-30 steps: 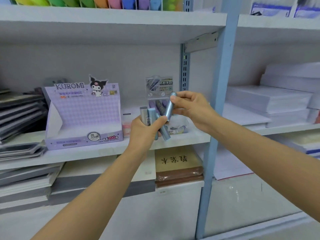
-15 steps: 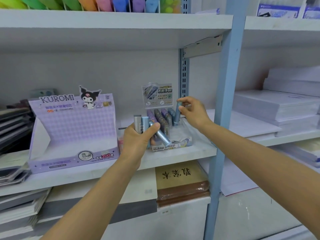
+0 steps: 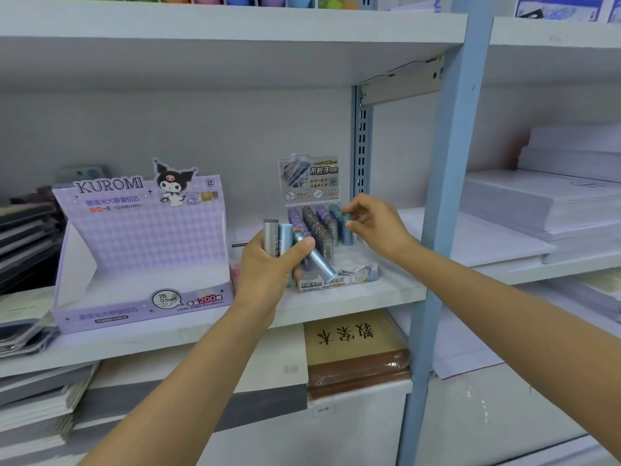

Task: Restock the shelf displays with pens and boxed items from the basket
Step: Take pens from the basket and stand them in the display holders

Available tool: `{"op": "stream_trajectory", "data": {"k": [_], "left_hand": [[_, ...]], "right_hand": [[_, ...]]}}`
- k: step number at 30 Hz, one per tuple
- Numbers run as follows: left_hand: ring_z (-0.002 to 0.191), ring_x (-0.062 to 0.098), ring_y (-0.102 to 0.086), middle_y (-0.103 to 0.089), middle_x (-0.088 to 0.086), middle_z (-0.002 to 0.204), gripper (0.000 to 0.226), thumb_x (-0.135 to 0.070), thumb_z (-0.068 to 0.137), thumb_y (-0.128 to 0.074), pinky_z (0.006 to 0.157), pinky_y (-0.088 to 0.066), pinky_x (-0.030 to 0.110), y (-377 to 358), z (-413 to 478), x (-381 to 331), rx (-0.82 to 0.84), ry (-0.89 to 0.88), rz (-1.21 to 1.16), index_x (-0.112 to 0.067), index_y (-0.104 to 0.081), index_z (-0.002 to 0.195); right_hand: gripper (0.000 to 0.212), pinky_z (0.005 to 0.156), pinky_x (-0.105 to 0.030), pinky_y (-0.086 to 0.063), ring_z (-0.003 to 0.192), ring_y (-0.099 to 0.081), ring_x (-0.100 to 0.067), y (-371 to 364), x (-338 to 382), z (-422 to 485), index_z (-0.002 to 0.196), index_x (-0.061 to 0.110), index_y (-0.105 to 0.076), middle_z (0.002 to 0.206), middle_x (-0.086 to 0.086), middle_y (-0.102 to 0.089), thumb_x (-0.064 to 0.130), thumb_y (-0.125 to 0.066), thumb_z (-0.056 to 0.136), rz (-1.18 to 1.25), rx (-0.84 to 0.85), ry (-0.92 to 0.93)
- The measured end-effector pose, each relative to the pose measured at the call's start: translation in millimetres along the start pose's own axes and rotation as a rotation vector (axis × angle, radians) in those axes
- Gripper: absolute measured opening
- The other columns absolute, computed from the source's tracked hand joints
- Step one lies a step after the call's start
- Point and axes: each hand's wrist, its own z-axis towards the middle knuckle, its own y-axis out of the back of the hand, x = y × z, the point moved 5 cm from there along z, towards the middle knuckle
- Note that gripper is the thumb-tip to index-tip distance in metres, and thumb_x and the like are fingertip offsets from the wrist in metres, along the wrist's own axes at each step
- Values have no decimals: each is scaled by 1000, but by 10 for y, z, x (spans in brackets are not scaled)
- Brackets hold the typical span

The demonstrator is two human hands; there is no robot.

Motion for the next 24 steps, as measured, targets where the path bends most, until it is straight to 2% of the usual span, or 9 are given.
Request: {"op": "stream_trajectory", "data": {"k": [4,7,10,13,15,17,20,22,24], "left_hand": [[41,5,-48,-65,-2,61,24,-18,80,-78,45,-46,18,-6,-16,-27,-4,-6,-3,-9,-60,94],[42,5,-50,-65,-1,64,22,-18,79,-78,45,-46,18,-31,-25,-50,-9,-22,-6,-10,-62,91],[45,3,-52,-61,-7,59,20,-19,78,-79,45,-46,17,-76,-28,-76,-25,-37,-13,-14,-61,86],[59,11,-59,-66,2,72,21,-20,78,-80,50,-51,21,-149,-51,-103,-19,-23,-40,-15,-63,91],[60,13,-60,-69,0,72,18,-19,80,-79,51,-53,22,-194,-76,-122,-12,-14,-63,-18,-65,92],[49,5,-55,-68,-8,64,16,-18,81,-77,47,-49,18,-215,-103,-150,-21,-27,-62,-21,-66,92],[43,3,-52,-68,-7,65,16,-18,83,-76,45,-48,18,-219,-138,-155,-21,-35,-46,-19,-66,96],[43,4,-52,-68,0,71,14,-18,83,-75,46,-48,20,-236,-163,-133,8,-24,-15,-16,-65,93],[43,6,-52,-69,7,78,17,-19,83,-75,46,-49,21,-289,-186,-107,65,4,26,-12,-64,93]], "right_hand": [[14,83,-24,-40,92,-53,-16,54,14,-49,104,14,-69,104,-2,-50,14,-63,92,-97,-30,-13],[9,79,-23,-45,85,-59,-14,156,150,-176,100,14,-68,98,-2,-61,17,-63,92,97,-37,46],[8,67,-23,-50,73,-64,-13,142,344,-385,92,12,-61,85,-8,-68,20,-64,92,467,182,79],[15,67,-26,-52,73,-65,-16,79,465,-550,96,8,-56,83,-8,-67,18,-66,90,532,356,104],[21,71,-28,-52,75,-65,-16,58,490,-609,105,7,-54,83,-6,-66,10,-67,89,561,402,83],[33,73,-26,-53,78,-66,-14,85,503,-640,120,9,-52,83,-2,-67,8,-66,89,582,382,64],[59,82,-29,-55,85,-67,-19,195,516,-647,144,21,-40,87,-7,-65,8,-64,91,638,272,61],[62,82,-28,-55,86,-68,-21,264,537,-641,146,25,-38,92,-12,-66,9,-63,92,639,194,69],[56,78,-26,-55,84,-69,-20,298,561,-643,142,24,-44,94,-14,-66,6,-62,92,643,148,80]]}}
